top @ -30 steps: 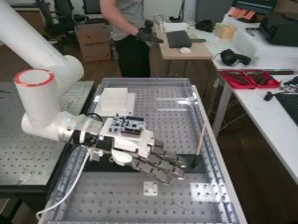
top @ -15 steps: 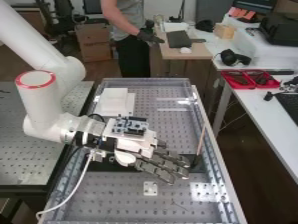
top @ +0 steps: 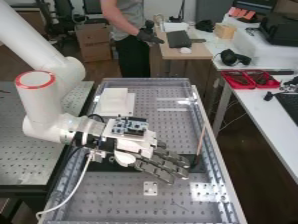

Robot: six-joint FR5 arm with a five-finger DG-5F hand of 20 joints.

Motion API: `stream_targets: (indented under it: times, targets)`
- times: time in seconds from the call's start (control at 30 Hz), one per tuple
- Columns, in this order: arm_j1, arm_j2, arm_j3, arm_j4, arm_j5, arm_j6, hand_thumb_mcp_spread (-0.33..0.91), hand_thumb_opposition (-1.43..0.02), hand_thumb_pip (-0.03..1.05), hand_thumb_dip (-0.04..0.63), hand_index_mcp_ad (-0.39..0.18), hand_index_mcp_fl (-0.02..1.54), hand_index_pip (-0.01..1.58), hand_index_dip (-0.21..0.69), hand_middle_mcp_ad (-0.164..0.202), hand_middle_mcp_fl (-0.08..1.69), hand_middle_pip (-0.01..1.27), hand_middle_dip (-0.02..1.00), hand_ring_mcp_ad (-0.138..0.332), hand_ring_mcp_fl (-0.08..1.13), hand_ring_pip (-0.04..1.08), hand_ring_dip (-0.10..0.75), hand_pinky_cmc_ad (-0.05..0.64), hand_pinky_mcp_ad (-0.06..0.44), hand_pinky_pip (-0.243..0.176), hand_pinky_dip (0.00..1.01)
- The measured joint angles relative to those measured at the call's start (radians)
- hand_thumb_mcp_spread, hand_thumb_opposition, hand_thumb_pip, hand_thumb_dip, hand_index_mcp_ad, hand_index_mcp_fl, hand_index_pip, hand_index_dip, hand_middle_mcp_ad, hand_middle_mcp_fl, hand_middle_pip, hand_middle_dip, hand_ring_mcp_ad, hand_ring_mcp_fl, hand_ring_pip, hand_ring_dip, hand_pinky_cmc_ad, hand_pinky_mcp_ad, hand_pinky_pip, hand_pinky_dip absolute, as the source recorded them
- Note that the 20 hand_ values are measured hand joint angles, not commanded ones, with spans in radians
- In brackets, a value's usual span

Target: Grab the pcb board and place it in the clear container

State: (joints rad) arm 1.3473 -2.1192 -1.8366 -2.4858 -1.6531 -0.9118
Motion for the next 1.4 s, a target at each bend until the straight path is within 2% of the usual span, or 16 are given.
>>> stream_targets:
  times: [0.23, 0.3, 0.37, 0.57, 0.63, 0.8, 0.87, 1.27, 1.4]
  targets:
    - [-0.001, -0.001, -0.004, 0.014, 0.0, 0.004, 0.48, -0.84, 0.67, 0.25, -0.063, 0.29, 1.56, 0.134, 0.082, 0.05, 0.14, 0.14, 0.229, 0.0, 0.08, 0.021, 0.325, 0.18, -0.075, 0.34]
    - [0.0, -0.002, -0.007, 0.022, 0.0, 0.008, 0.48, -0.85, 0.67, 0.25, -0.063, 0.31, 1.56, 0.105, 0.082, 0.05, 0.14, 0.14, 0.229, 0.0, 0.08, 0.021, 0.325, 0.182, -0.075, 0.32]
    - [0.001, -0.003, -0.008, 0.026, -0.001, 0.009, 0.48, -0.85, 0.67, 0.25, -0.052, 0.32, 1.55, 0.098, 0.082, 0.05, 0.14, 0.14, 0.227, 0.0, 0.09, 0.024, 0.325, 0.182, -0.058, 0.32]
    - [0.001, -0.007, -0.007, 0.033, -0.001, 0.017, 0.48, -0.87, 0.66, 0.25, -0.052, 0.35, 1.55, 0.093, 0.066, 0.1, 0.14, 0.14, 0.215, 0.01, 0.08, 0.024, 0.325, 0.185, -0.058, 0.28]
    - [0.0, -0.008, -0.007, 0.034, -0.001, 0.02, 0.49, -0.88, 0.64, 0.251, -0.052, 0.37, 1.55, 0.093, 0.066, 0.1, 0.14, 0.14, 0.216, 0.02, 0.09, 0.028, 0.325, 0.185, -0.042, 0.28]
    - [-0.002, -0.009, -0.006, 0.039, 0.0, 0.03, 0.49, -0.88, 0.61, 0.248, -0.073, 0.39, 1.54, 0.075, 0.066, 0.13, 0.14, 0.14, 0.218, 0.01, 0.09, 0.031, 0.325, 0.182, -0.044, 0.25]
    - [-0.002, -0.009, -0.006, 0.042, 0.0, 0.034, 0.51, -0.88, 0.59, 0.246, -0.073, 0.4, 1.54, 0.072, 0.07, 0.13, 0.14, 0.14, 0.22, 0.03, 0.09, 0.031, 0.325, 0.185, -0.026, 0.26]
    - [-0.004, -0.004, -0.006, 0.044, -0.003, 0.044, 0.54, -0.94, 0.58, 0.248, -0.068, 0.49, 1.51, 0.068, 0.07, 0.13, 0.14, 0.14, 0.216, 0.05, 0.09, 0.037, 0.325, 0.182, -0.026, 0.21]
    - [-0.003, -0.004, -0.007, 0.045, -0.004, 0.051, 0.54, -0.94, 0.58, 0.244, -0.072, 0.51, 1.51, 0.033, 0.068, 0.15, 0.14, 0.14, 0.22, 0.05, 0.09, 0.037, 0.325, 0.185, -0.026, 0.21]
